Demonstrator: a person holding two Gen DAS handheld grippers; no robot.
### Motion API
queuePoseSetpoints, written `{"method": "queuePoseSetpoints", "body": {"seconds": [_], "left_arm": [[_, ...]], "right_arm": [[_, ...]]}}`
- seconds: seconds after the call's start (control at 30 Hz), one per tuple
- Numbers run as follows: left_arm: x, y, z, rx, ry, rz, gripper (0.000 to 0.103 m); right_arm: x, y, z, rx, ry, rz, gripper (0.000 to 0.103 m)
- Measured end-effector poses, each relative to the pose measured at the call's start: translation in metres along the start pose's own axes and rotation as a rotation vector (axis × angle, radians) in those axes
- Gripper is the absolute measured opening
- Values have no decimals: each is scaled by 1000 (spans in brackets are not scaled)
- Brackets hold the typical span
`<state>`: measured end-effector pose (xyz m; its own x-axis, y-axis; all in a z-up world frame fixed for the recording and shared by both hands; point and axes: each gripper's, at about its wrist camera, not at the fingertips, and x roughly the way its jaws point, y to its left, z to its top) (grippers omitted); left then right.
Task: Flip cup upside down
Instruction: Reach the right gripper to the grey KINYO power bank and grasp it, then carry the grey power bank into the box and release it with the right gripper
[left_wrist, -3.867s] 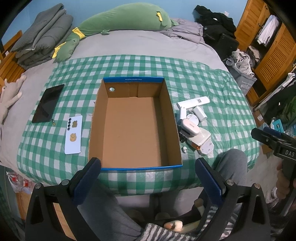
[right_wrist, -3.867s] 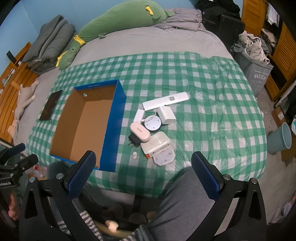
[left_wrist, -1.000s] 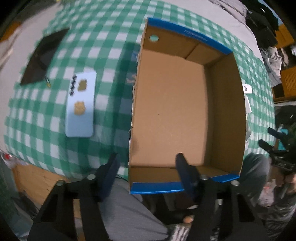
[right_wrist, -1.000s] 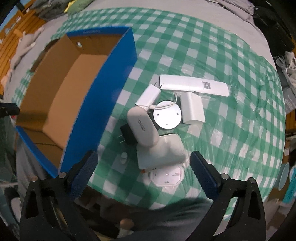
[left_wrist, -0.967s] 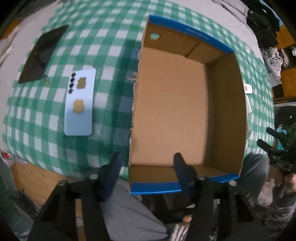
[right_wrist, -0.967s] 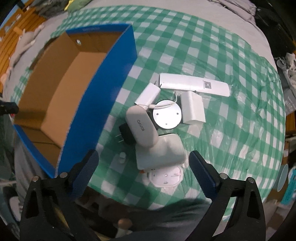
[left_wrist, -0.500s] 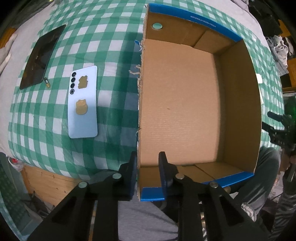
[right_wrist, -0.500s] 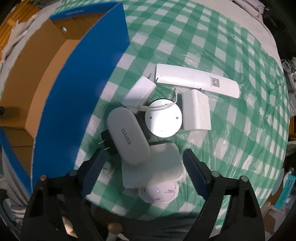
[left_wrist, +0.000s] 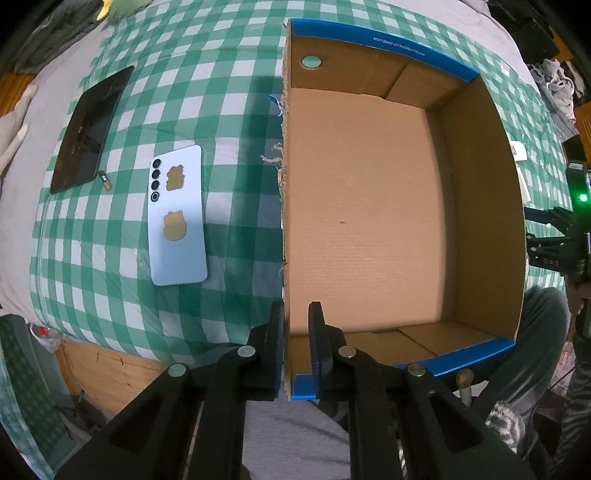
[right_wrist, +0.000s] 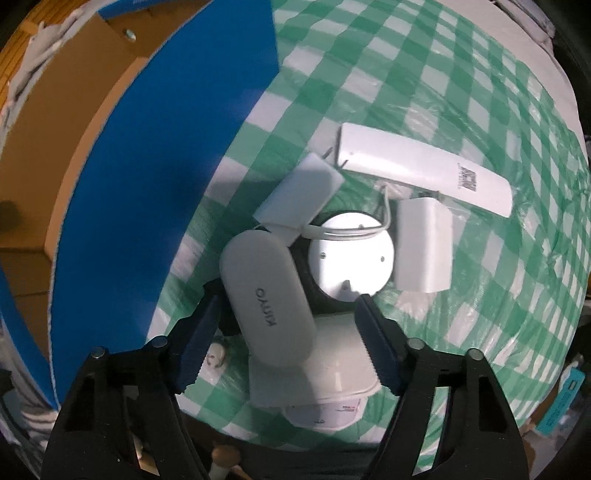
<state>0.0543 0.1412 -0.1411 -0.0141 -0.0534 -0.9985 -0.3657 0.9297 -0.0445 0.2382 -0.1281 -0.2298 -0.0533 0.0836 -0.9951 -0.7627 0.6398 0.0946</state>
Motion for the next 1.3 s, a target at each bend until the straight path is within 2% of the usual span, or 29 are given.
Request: {"method": "queuePoseSetpoints", "body": {"seconds": [0.03,0.1,0.23,0.57,0.77,0.9,1.13,1.3], "left_arm": [[0,0,0,0,1,0,12],[0,0,0,3,-1,-3,12],[-1,-1,-1,18,-6,-8,12],[0,-3,-1,30,-5,-7,12],[-2,-1,0,25,-7,-14,12],[-3,-1,0,23,-4,-16,12],[-3,0,-1,25,-6,-13,12],[-4,-1,-1,25,-9,-11,12]], "right_arm": [[3,5,1,-4,3,-1,62],[6,6,4,13,8,22,52],[3,8,8,33,2,5,38],[-41,17,10,91,-68,104,38],[-77,24,11,125,-91,119,38],[-110,26,4,98,-134,135,38],[-142,70,13,8,-194,158,38],[-139,110,19,-62,-188,169,38]]}}
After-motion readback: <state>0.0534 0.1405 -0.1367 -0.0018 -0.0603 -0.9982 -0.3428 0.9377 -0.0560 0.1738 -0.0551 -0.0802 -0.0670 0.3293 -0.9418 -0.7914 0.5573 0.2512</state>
